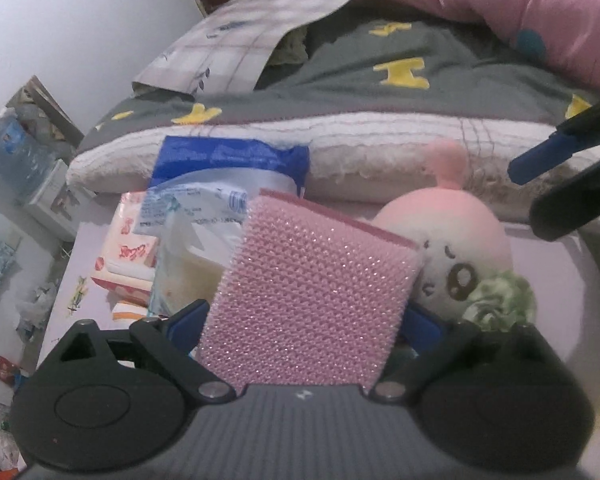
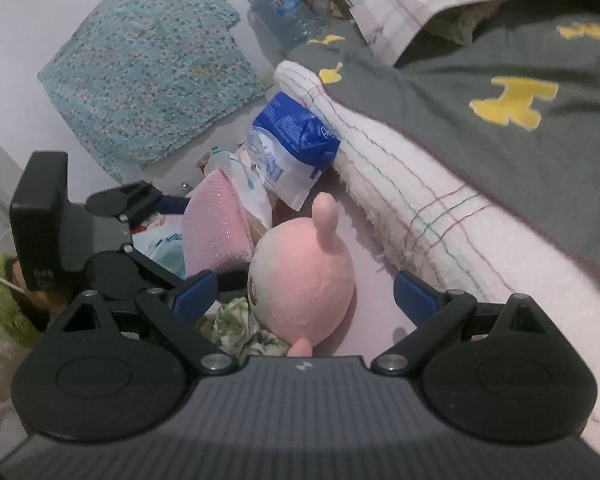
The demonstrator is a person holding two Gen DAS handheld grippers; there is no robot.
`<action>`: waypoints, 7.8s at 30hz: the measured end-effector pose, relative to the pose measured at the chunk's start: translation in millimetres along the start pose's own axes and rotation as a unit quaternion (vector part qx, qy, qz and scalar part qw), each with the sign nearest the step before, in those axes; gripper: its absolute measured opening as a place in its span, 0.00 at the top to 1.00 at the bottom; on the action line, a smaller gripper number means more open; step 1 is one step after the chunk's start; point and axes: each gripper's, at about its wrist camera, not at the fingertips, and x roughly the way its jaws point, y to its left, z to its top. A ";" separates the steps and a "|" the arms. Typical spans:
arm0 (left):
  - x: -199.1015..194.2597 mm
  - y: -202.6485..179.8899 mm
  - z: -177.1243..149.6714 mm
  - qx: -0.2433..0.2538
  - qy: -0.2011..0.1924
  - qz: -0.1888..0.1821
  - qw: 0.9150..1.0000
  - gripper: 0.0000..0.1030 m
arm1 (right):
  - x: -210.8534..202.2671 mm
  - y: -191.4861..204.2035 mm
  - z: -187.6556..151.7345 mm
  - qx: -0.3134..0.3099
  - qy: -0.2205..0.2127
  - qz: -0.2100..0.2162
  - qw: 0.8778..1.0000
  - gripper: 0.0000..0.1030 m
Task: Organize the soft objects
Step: 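Grasp the pink sponge with the left tool while the right tool grasps the pink plush doll, then carry the sponge and doll over the cardboard box with both tools, then release the sponge into the box with the left tool while the right tool lowers the doll in, then move both tools back toward the remaining items on the table, then grasp the clear plastic bag with the right tool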
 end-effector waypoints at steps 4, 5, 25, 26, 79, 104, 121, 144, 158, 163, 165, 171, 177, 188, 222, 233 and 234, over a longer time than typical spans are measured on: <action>-0.7 3.2 -2.3 -0.011 -0.008 0.000 1.000 0.08 | 20.6 -1.5 7.8 0.012 0.004 -0.006 1.000 0.07; -1.6 3.9 -3.2 -0.015 -0.009 0.003 1.000 0.09 | 25.4 -2.0 9.8 0.015 0.007 -0.003 1.000 0.07; -81.8 36.4 14.7 -0.205 -0.092 0.027 0.974 0.13 | 39.1 -7.3 13.5 0.064 -0.023 0.009 0.998 0.34; -90.7 38.1 14.9 -0.216 -0.102 0.032 0.970 0.13 | 33.6 -5.4 14.6 0.058 -0.034 0.006 0.998 0.34; -188.6 211.3 -367.0 -0.529 0.100 0.289 0.791 0.05 | 364.2 457.5 -55.5 -0.226 0.357 0.139 0.896 0.30; -252.2 197.1 -356.6 -0.543 0.056 0.325 0.772 0.02 | 372.0 483.7 -65.7 -0.369 0.286 0.119 0.876 0.29; -289.8 198.4 -385.2 -0.574 0.034 0.356 0.737 0.02 | 304.0 523.3 -147.9 -0.566 0.333 0.253 0.710 0.40; -302.0 197.5 -401.8 -0.595 0.018 0.358 0.719 0.02 | 326.8 519.7 -91.1 -0.532 0.272 0.180 0.782 0.52; -306.8 167.0 -394.8 -0.603 0.002 0.343 0.721 0.02 | 358.3 503.7 -89.6 -0.542 0.231 0.064 0.806 0.40; -306.0 157.5 -391.1 -0.610 -0.005 0.335 0.718 0.02 | 362.8 505.8 -87.3 -0.488 0.214 0.082 0.843 0.40; -305.4 153.4 -388.8 -0.612 -0.007 0.331 0.718 0.02 | 360.0 500.3 -79.0 -0.464 0.211 0.096 0.855 0.40; -307.4 134.5 -373.9 -0.603 -0.018 0.319 0.731 0.02 | 309.2 482.9 -32.9 -0.402 0.172 0.168 0.884 0.42; -320.7 105.9 -339.8 -0.576 -0.058 0.308 0.755 0.02 | 219.7 444.1 28.8 -0.345 0.131 0.213 0.905 0.41; -337.2 11.9 -247.8 -0.486 -0.126 0.242 0.830 0.01 | 36.5 262.8 69.6 -0.231 0.085 0.138 0.959 0.32; -180.5 -39.4 -80.5 -0.363 -0.069 0.102 0.923 0.04 | -21.5 54.0 -25.4 -0.038 0.000 0.067 0.997 0.41; -149.1 6.9 -53.0 -0.401 -0.069 0.097 0.908 0.18 | 37.0 83.4 22.5 -0.120 -0.019 0.073 0.990 0.38; -144.7 9.7 -52.4 -0.403 -0.068 0.097 0.907 0.20 | 46.5 87.9 29.6 -0.132 -0.022 0.065 0.989 0.35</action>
